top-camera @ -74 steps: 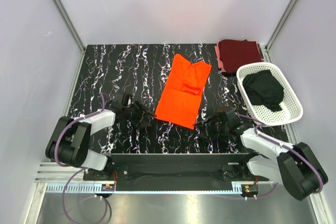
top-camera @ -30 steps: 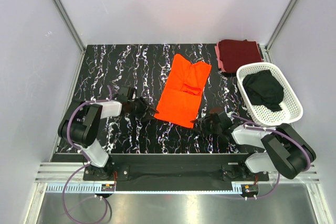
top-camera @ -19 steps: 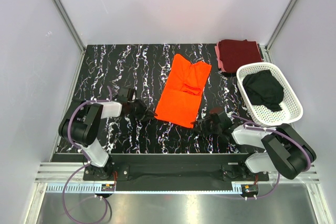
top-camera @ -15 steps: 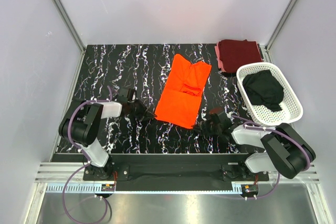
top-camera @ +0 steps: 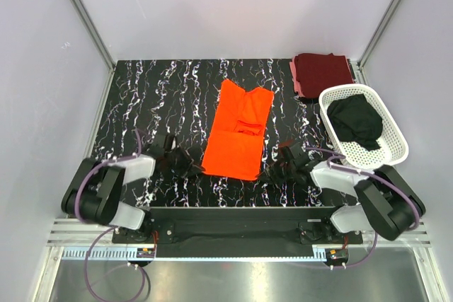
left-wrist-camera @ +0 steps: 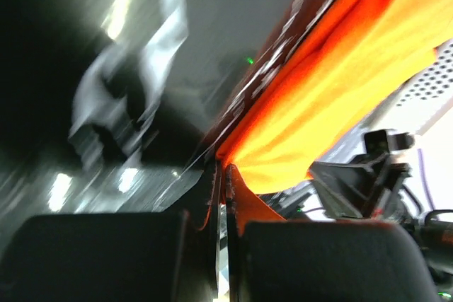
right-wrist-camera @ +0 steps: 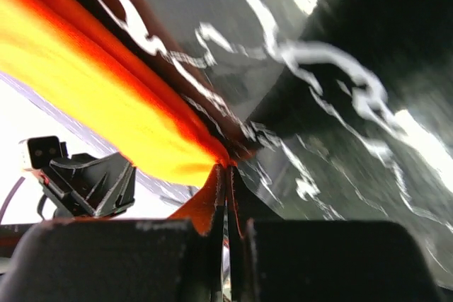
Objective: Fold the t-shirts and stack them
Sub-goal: Fold the tshirt
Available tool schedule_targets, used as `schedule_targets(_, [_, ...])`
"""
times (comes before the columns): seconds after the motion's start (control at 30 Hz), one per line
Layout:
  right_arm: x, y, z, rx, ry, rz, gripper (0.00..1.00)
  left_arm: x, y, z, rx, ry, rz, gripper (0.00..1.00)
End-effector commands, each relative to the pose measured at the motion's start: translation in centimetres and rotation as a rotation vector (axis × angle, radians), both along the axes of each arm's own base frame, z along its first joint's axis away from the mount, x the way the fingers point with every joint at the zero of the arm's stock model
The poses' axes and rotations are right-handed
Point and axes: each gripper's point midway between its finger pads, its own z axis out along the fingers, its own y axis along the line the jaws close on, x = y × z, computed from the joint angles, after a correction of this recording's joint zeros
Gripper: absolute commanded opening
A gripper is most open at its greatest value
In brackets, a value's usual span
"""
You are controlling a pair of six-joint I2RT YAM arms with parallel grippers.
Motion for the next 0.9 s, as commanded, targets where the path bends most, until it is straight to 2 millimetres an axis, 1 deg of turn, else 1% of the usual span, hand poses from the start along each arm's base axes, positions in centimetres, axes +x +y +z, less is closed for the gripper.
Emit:
schedule_targets(0.0, [-2.3,-0.7,0.5,-0.02,0.018,0.076,0.0,-2.8,1.9,-0.9,0.089,0.026,0.027,0.0])
schedule_targets(0.03, [-2.2,-0.7,1.6,-0.01,-0.017,0.079,0.0,-2.8,1.9,0.2,0.084,-0.021,0.023,0.0])
schedule_targets(0.07, [-2.6,-1.1,1.8,-0.02,-0.012,0.08,0.0,-3.7,2.2,0.2,0.101,-0.001,0.021,0.0])
schedule_targets(0.1, [-2.8,-1.2,2.1,-0.018,-0.016,0.086,0.0,-3.7,2.4,0.6,0.117,-0.023,0.027,0.0])
schedule_targets(0.13, [-2.7,-1.1,2.9,-0.005,-0.038,0.09,0.0,-4.0,2.4,1.0,0.123,-0.035,0.019,0.0])
schedule_targets(0.17, [-3.1,-1.2,3.1,-0.006,-0.033,0.097,0.0,-4.1,2.4,1.9,0.118,-0.056,0.024,0.0])
schedule_targets(0.2, [-3.3,-1.4,3.3,0.0,-0.033,0.093,0.0,-4.1,2.5,2.2,0.123,-0.069,0.029,0.0])
schedule_targets(0.23, [-3.4,-1.4,4.1,0.018,-0.054,0.089,0.0,-4.2,2.4,2.6,0.128,-0.077,0.024,0.0])
schedule_targets(0.27, [-3.8,-1.5,4.3,0.019,-0.045,0.089,0.0,-4.3,2.6,3.2,0.138,-0.084,0.023,0.0])
schedule_targets(0.3, [-3.7,-1.4,5.0,0.033,-0.054,0.085,0.0,-3.6,2.6,4.2,0.15,-0.116,0.029,0.0])
schedule_targets(0.33, [-3.5,-1.4,5.9,0.045,-0.083,0.083,0.0,-3.4,2.6,4.8,0.156,-0.135,0.02,0.0])
schedule_targets(0.4, [-3.5,-1.3,6.7,0.049,-0.086,0.085,0.0,-3.1,2.7,5.4,0.172,-0.135,0.019,0.0])
schedule_targets(0.43, [-3.0,-1.0,7.6,0.055,-0.098,0.087,0.0,-1.9,2.3,6.9,0.168,-0.172,0.017,0.0])
schedule_targets(0.47, [-2.7,-1.3,7.8,0.028,-0.099,0.083,0.0,-1.6,2.3,7.4,0.176,-0.173,0.015,0.0])
schedule_targets(0.5, [-1.6,-1.1,9.3,0.014,-0.154,0.101,0.0,-1.0,2.1,7.5,0.183,-0.16,0.007,0.0])
schedule_targets(0.53, [-0.8,-1.5,9.3,-0.008,-0.149,0.088,0.0,0.4,1.5,9.2,0.175,-0.198,0.003,0.0])
schedule_targets(0.6, [0.6,-1.8,10.1,-0.003,-0.161,0.09,0.0,1.9,1.2,10.3,0.196,-0.215,-0.018,0.0])
schedule_targets(0.63, [2.0,-1.8,10.7,0.002,-0.169,0.081,0.0,2.7,1.1,9.8,0.217,-0.193,-0.03,0.0])
schedule_targets(0.67, [3.4,-2.5,11.1,0.003,-0.173,0.056,0.0,4.6,0.5,12.2,0.22,-0.254,-0.045,0.0])
schedule_targets(0.7, [4.2,-2.8,11.3,-0.012,-0.189,0.077,0.0,5.6,0.5,12.6,0.233,-0.268,-0.051,0.0])
schedule_targets(0.73, [6.0,-2.6,11.8,-0.017,-0.188,0.08,0.0,6.6,0.3,11.9,0.258,-0.245,-0.077,0.0])
schedule_targets(0.77, [7.1,-3.0,12.0,-0.014,-0.194,0.092,0.0,8.6,-0.1,13.8,0.249,-0.293,-0.075,0.0])
schedule_targets(0.8, [9.0,-2.7,12.6,-0.013,-0.199,0.099,0.0,9.8,-0.3,14.2,0.241,-0.298,-0.08,0.0])
schedule_targets(0.83, [10.1,-2.8,13.1,-0.018,-0.212,0.103,0.0,10.7,-0.6,14.4,0.235,-0.304,-0.084,0.0])
schedule_targets(0.87, [11.2,-2.9,13.4,-0.023,-0.219,0.101,0.0,12.7,-1.1,14.7,0.233,-0.316,-0.097,0.0])
